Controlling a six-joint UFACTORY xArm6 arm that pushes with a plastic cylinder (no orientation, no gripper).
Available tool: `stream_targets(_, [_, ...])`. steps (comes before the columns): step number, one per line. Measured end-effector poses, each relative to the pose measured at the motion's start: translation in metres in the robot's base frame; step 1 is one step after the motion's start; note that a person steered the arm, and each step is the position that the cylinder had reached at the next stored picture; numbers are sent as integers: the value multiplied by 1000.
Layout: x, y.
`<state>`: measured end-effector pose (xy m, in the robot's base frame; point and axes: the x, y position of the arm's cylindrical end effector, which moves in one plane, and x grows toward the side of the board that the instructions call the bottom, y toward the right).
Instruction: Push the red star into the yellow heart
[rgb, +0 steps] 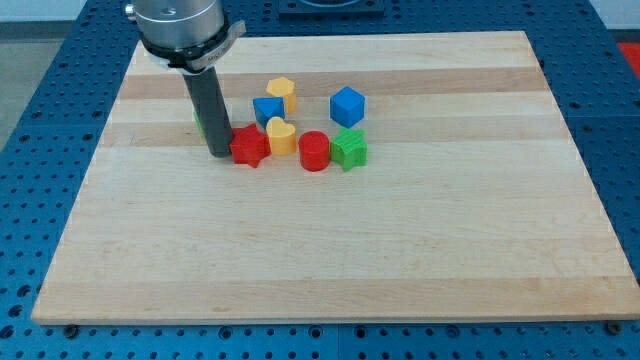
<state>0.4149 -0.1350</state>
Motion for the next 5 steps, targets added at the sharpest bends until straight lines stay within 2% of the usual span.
stream_targets(2, [0, 23])
stream_targets(4, [-6, -67])
stream_targets(5, [-56, -82])
